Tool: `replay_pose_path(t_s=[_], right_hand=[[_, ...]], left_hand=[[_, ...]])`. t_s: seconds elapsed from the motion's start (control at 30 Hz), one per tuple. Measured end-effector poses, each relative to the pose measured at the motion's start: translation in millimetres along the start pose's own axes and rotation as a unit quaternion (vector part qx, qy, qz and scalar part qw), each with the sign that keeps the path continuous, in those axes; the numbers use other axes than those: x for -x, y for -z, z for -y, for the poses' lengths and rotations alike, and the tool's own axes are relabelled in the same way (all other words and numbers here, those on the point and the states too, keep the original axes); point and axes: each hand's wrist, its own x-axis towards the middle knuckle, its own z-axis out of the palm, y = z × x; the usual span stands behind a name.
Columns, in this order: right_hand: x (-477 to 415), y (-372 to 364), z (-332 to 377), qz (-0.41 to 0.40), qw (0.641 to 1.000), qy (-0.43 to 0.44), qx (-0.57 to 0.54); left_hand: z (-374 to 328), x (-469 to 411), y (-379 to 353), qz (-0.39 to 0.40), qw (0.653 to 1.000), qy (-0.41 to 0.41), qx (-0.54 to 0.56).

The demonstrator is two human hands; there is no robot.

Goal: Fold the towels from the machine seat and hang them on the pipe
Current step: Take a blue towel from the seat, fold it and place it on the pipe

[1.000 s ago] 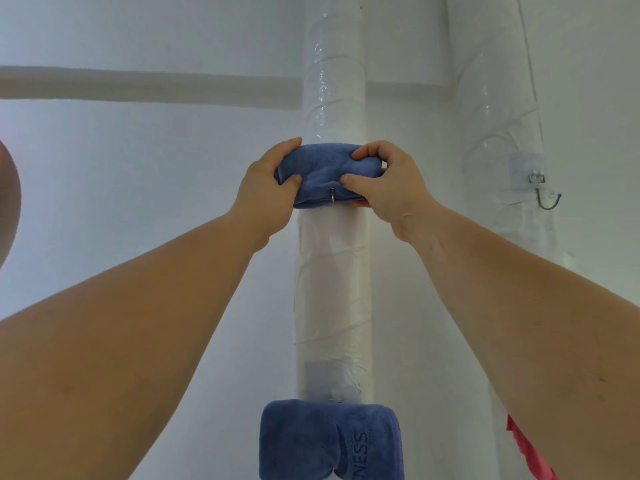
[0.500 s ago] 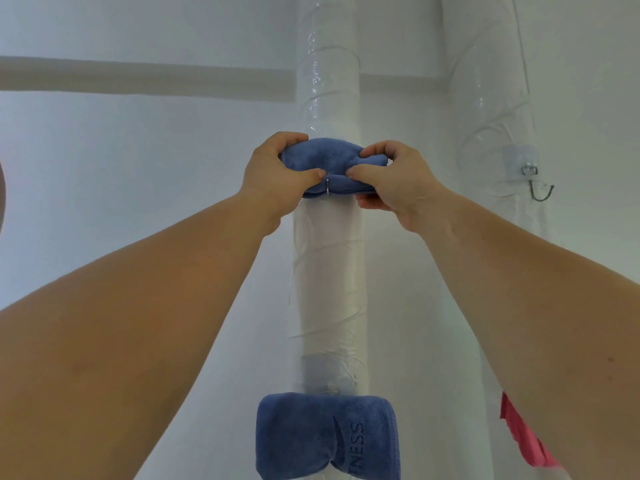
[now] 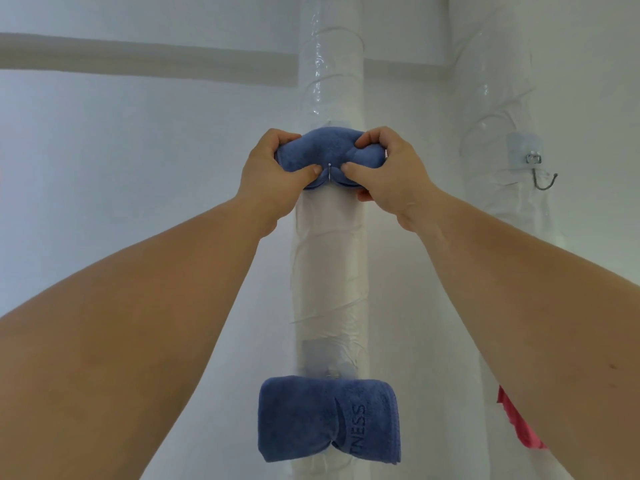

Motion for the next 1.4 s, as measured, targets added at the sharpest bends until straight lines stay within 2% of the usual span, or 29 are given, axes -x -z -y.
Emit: replay_pose_path(t_s=[0.1,0.17,0.23,0.27,0.33,0.4,0.43,0.5,0.6,0.77,1.0,1.2,1.4], right_hand=[[1,-2,-4,-0.004,1.000,0.013,0.019],[1,-3,-8,-0.034,0.995,0.048,0.084],[4,-1,-11,-0.080,0.972,0.099,0.199],[7,1,-10,-0.101,0.953,0.130,0.256],[12,1,-8,-0.117,0.912,0.206,0.335],[15,-5,-11,-0.093,0.872,0.271,0.397],[18,-8,-13,-0.070,0.855,0.285,0.428],[25,-14,-21,-0.026,0.840,0.268,0.472],[33,-18,-32,0.009,0.844,0.214,0.492],[27,-19,-33,0.050,0.866,0.192,0.460],[32,-16,-23,0.095,0.876,0.152,0.448],[47,2,-9,0.126,0.844,0.148,0.499],[69,25,0,0.121,0.836,0.146,0.514]], left_hand=[[0,5,1,0.011,0.999,-0.009,-0.049],[3,6,2,-0.022,0.977,-0.042,-0.207],[3,9,2,-0.049,0.904,-0.092,-0.415],[3,11,1,-0.048,0.867,-0.125,-0.481],[5,15,0,-0.031,0.808,-0.186,-0.559],[12,21,-1,-0.012,0.773,-0.207,-0.600],[14,24,-1,-0.002,0.772,-0.207,-0.601],[17,30,-4,0.015,0.793,-0.205,-0.574],[22,36,-11,0.034,0.813,-0.183,-0.552],[25,32,-10,0.068,0.838,-0.153,-0.518],[11,37,-6,0.103,0.828,-0.115,-0.538],[-13,46,-3,0.114,0.810,-0.077,-0.570],[-36,66,-6,0.112,0.796,-0.054,-0.593]])
